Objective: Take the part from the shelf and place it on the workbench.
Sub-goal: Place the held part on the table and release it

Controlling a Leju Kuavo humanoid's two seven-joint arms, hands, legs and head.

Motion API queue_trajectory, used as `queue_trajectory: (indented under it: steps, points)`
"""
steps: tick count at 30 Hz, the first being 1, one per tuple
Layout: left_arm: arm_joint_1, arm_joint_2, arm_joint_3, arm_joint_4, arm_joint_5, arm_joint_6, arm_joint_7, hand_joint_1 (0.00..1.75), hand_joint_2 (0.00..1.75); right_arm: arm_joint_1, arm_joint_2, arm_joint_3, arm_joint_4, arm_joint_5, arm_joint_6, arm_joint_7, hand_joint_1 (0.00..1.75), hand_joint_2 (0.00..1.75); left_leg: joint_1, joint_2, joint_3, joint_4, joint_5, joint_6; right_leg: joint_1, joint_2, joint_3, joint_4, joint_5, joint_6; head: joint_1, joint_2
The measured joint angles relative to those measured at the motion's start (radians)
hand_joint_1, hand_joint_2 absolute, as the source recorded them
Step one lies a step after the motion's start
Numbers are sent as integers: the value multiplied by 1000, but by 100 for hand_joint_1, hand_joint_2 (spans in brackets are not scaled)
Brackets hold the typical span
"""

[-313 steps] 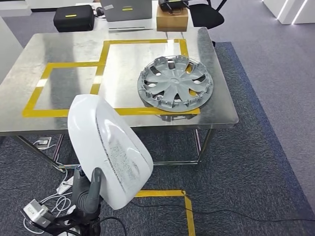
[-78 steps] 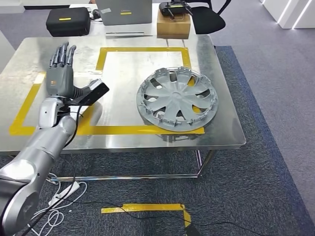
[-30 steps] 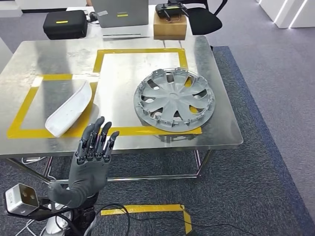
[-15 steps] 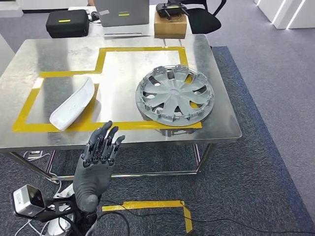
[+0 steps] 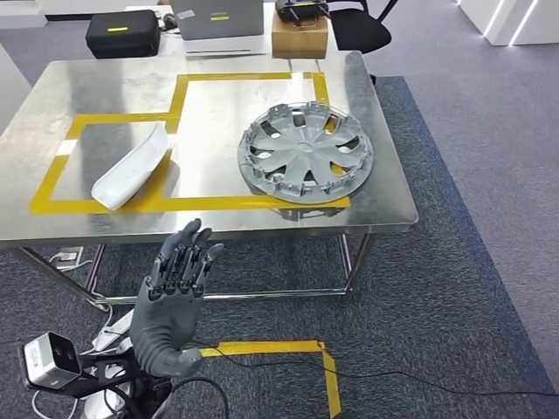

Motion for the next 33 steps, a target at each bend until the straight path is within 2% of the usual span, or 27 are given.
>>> queue_trajectory:
  steps: [2, 3, 4, 5, 7, 8, 9, 10, 11, 12, 13, 14, 15, 17, 18, 19, 20, 22, 23, 24, 25, 26, 27, 29, 30, 31, 33]
  points:
    - [0, 0, -1, 0, -2, 2, 0, 0, 175, 0, 0, 0, 0, 0, 0, 0, 0, 0, -1, 2, -8, -6, 16, 10, -3, 0, -3, 0, 8, 13, -1, 0]
    - [0, -1, -2, 0, -3, 2, 0, 0, 175, 1, -1, 0, 0, 0, 0, 0, 0, 0, 1, 4, -14, -10, 26, 17, -4, 2, -10, 7, -4, 19, -1, 0]
    - [0, -1, -3, 0, -3, 3, -1, 0, 175, 1, -1, 0, 1, 0, 0, 0, 0, 0, 3, 6, -23, -13, 37, 24, -5, 3, -21, 28, -32, 24, 1, 0]
    - [0, -2, -3, 0, -3, 4, -1, 0, 175, 2, -2, 0, 1, 0, 0, 0, 0, 0, 5, 8, -35, -15, 49, 29, -8, 4, -38, 71, -76, 28, 3, 0]
    - [1, -2, -4, 0, -4, 6, -2, 0, 175, 2, -4, 0, 1, 0, -1, 0, 0, 0, 4, 8, -65, -14, 71, 33, -10, 5, -77, 196, -166, 35, 5, 0]
    - [2, -2, -4, 0, -4, 7, -2, 0, 175, 3, -5, 0, 1, 0, -1, 0, 0, 0, 4, 9, -82, -13, 83, 32, -10, 5, -85, 249, -185, 38, 6, 0]
    - [2, -2, -4, 0, -4, 8, -3, 0, 175, 3, -6, 0, 1, 0, -1, 0, 0, 0, 4, 9, -98, -12, 94, 30, -11, 5, -80, 275, -180, 41, 6, 0]
    - [3, -2, -4, 0, -5, 9, -4, 0, 175, 4, -7, 0, 1, 0, -1, 0, 0, 0, 5, 9, -113, -11, 105, 28, -12, 5, -57, 265, -156, 42, 6, 0]
    - [3, -2, -4, 0, -5, 9, -5, 0, 175, 4, -8, 0, 1, 0, -1, 0, 0, 0, 5, 9, -127, -9, 115, 24, -13, 5, -16, 221, -124, 43, 6, 0]
    - [3, -2, -4, 0, -5, 10, -5, 0, 175, 3, -9, 0, 1, 0, -2, 0, 0, 0, 5, 9, -139, -6, 124, 20, -15, 5, 38, 151, -104, 43, 6, 0]
    - [3, -3, -4, 0, -5, 10, -6, 0, 175, 2, -9, 0, 1, 0, -2, 0, 0, 0, 4, 8, -149, -2, 132, 14, -15, 6, 95, 73, -98, 41, 6, 0]
    - [2, -3, -4, 0, -5, 10, -6, 0, 175, 0, -9, 0, 1, 1, -2, 0, 0, 0, 2, 8, -156, 2, 141, 9, -15, 7, 136, 10, -103, 37, 7, 0]
    - [2, -3, -5, 0, -6, 10, -7, 0, 175, 0, -9, 0, 1, 1, -2, 0, 0, 0, 1, 8, -161, 4, 150, 4, -13, 8, 158, -29, -113, 31, 7, 0]
    - [3, -3, -5, 0, -7, 11, -8, 0, 175, 1, -9, 0, 2, 1, -3, 0, 0, 0, 2, 8, -167, 4, 164, -8, -11, 7, 151, -44, -112, 13, 9, 0]
    - [4, -2, -6, 0, -7, 11, -8, 0, 175, 3, -9, 0, 2, 1, -3, 0, 0, 0, 5, 7, -172, 9, 155, -14, -10, 5, 141, -42, -104, 3, 9, 0]
    - [5, -2, -6, 0, -7, 13, -9, 0, 175, 4, -9, -1, 3, 1, -3, 0, 0, 0, 7, 6, -180, 28, 126, -20, -10, 2, 132, -42, -95, -7, 8, 0]
    - [6, -1, -6, 0, -8, 15, -10, 0, 175, 5, -9, -1, 3, 1, -3, 0, 0, 0, 9, 6, -193, 66, 80, -25, -10, 0, 120, -42, -83, -16, 8, 0]
    - [7, -1, -6, 0, -9, 20, -12, 0, 175, 5, -9, -1, 3, 1, -3, 0, 0, 0, 10, 5, -220, 194, -25, -30, -7, -3, 96, -40, -60, -24, 5, 0]
    - [8, -1, -6, 0, -9, 21, -13, 0, 175, 5, -9, -1, 3, 1, -3, 0, 0, 0, 10, 5, -227, 255, -52, -31, -5, -3, 83, -39, -48, -25, 5, 0]
    - [8, -1, -6, 0, -10, 22, -14, 0, 175, 5, -10, -1, 3, 1, -3, 0, 0, 0, 10, 5, -222, 291, -55, -30, -3, -4, 70, -36, -36, -26, 5, 0]
    - [8, -1, -6, 0, -10, 23, -14, 0, 175, 5, -10, -1, 3, 1, -3, 0, 0, 0, 9, 5, -200, 290, -37, -27, -1, -4, 54, -33, -26, -26, 5, 0]
    - [8, -1, -6, 0, -11, 23, -14, 0, 175, 5, -10, -1, 3, 1, -3, 0, 0, 0, 8, 5, -162, 253, -11, -21, 2, -4, 39, -29, -17, -25, 5, 0]
    - [8, -1, -6, 0, -11, 23, -15, 0, 175, 5, -10, -1, 3, 1, -3, 0, 0, 0, 5, 5, -109, 186, 10, -12, 3, -4, 27, -25, -9, -24, 5, 0]
    - [6, -2, -7, -2, -12, 23, -16, 0, 175, 4, -9, -1, 3, 1, -3, 0, 0, 0, -1, 4, -13, 43, 17, 6, 7, -3, 8, -18, 4, -17, 5, 0]
    - [6, -2, -8, -3, -13, 23, -17, 0, 175, 4, -9, -1, 3, 2, -3, 0, 0, 0, -5, 4, 11, -1, 11, 12, 7, -3, 2, -15, 12, -11, 6, 0]
    - [6, -2, -10, -4, -13, 23, -17, 0, 175, 4, -9, -1, 3, 2, -2, 0, 0, 0, -7, 5, 17, -19, 8, 14, 7, -4, -2, -15, 20, -5, 6, 0]
    - [6, -2, -13, -5, -14, 26, -18, 0, 175, 6, -9, -1, 4, 3, -2, 0, 0, 0, -7, 6, 6, -27, 24, 20, 4, -4, -10, -13, 26, 7, 5, 0]
